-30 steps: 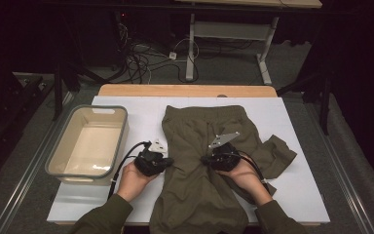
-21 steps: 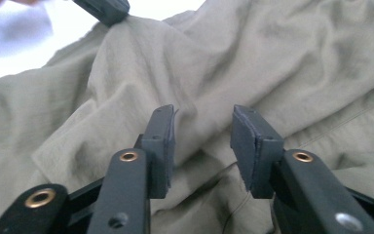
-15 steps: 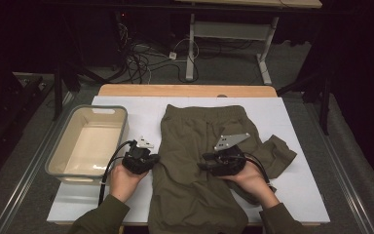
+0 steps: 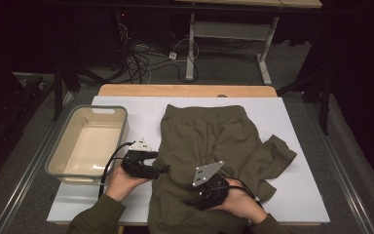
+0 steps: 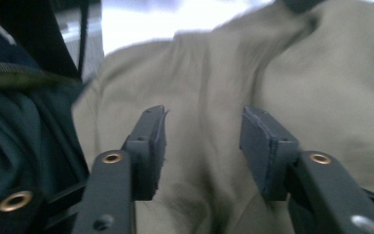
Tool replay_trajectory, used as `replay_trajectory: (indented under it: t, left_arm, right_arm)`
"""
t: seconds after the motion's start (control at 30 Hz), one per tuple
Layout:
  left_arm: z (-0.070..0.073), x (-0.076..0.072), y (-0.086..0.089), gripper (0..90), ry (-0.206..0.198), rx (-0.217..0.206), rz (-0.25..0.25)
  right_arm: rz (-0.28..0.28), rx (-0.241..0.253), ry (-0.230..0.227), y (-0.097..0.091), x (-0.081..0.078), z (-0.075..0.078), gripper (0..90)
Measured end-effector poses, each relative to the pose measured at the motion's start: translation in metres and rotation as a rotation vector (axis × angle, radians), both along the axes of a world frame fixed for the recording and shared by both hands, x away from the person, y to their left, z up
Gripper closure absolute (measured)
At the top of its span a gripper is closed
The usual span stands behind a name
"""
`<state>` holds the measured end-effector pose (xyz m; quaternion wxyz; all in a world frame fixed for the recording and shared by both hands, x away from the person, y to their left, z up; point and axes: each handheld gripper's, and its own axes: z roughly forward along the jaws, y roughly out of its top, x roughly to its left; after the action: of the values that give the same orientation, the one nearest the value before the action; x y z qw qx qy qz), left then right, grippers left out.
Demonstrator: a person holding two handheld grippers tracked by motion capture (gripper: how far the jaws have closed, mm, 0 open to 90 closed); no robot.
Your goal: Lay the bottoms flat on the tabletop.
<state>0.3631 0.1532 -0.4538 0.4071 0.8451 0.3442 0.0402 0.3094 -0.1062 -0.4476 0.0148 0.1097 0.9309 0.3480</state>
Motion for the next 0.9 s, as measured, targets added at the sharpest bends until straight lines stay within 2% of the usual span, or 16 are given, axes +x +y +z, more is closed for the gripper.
replay_trajectory:
  t: [0.1, 0.17, 0.2, 0.27, 0.33, 0.37, 0.47, 0.57, 0.6, 0.77, 0.9]
  left_arm:
    - [0.0, 0.0, 0.0, 21.4, -0.007, -0.002, -0.008]
    - [-0.001, 0.001, 0.0, 16.7, 0.0, -0.004, -0.016]
    - [-0.001, 0.001, 0.0, 16.7, 0.0, 0.0, -0.014]
    - [-0.002, 0.001, -0.001, 16.6, 0.007, 0.009, -0.015]
    - [-0.003, 0.002, -0.001, 16.7, 0.011, 0.015, -0.018]
    - [-0.003, 0.002, -0.001, 16.7, 0.012, 0.018, -0.018]
    - [-0.004, 0.002, -0.002, 16.7, 0.021, 0.025, -0.018]
    - [-0.005, 0.003, -0.002, 16.7, 0.026, 0.03, -0.018]
    - [-0.005, 0.003, -0.002, 16.7, 0.027, 0.03, -0.018]
    - [-0.005, 0.004, -0.002, 16.7, 0.029, 0.038, -0.022]
    - [-0.005, 0.004, -0.001, 16.7, 0.029, 0.034, -0.019]
  right_arm:
    - [0.0, -0.044, -0.01, 0.002, 0.001, -0.011, 46.7]
    - [-0.006, -0.052, -0.004, 0.003, 0.001, -0.015, 42.1]
    - [-0.003, -0.06, -0.023, 0.004, 0.0, -0.016, 39.9]
    - [0.005, -0.065, -0.028, 0.005, -0.001, -0.02, 36.8]
    - [0.02, -0.09, -0.06, 0.006, -0.003, -0.021, 37.4]
    - [0.025, -0.078, -0.064, 0.007, -0.003, -0.022, 41.6]
    - [0.038, -0.082, -0.062, 0.006, -0.005, -0.02, 65.3]
    - [0.024, -0.086, -0.058, 0.005, -0.002, -0.02, 85.4]
    - [0.022, -0.087, -0.063, 0.006, -0.002, -0.02, 89.3]
    - [0.012, -0.08, -0.043, 0.006, 0.0, -0.019, 90.0]
    - [0.057, -0.052, 0.03, 0.012, -0.002, -0.019, 90.0]
